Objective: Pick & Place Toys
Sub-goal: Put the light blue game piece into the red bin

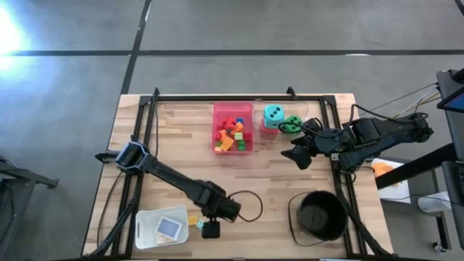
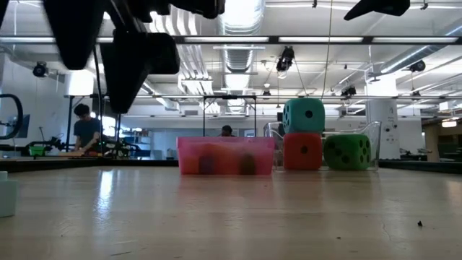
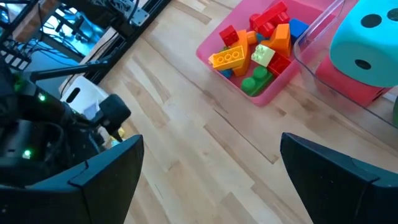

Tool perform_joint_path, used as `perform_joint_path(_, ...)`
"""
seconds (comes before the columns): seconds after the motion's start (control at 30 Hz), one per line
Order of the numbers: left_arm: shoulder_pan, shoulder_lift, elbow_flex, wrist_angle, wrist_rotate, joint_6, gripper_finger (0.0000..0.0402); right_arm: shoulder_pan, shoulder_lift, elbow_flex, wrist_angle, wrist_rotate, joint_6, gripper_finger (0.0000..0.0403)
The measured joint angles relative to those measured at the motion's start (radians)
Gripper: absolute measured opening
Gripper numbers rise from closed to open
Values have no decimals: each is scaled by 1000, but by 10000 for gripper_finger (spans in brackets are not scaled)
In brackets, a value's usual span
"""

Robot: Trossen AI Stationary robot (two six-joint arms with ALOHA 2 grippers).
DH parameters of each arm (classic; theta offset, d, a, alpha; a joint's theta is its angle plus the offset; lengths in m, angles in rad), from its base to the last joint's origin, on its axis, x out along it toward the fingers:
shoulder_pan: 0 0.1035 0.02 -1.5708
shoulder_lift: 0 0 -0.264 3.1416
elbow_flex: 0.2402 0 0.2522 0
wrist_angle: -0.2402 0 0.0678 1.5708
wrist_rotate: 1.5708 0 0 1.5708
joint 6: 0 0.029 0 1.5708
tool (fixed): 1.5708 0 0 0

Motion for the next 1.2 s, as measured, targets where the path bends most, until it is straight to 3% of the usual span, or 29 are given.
perform_joint_path(0.57,-60,111,-2,-78,25,183,287,0,0,0,1,0,0,370)
perform_joint_path(1.2,-117,117,-51,-26,-5,396,287,0,0,0,0,0,-2,370)
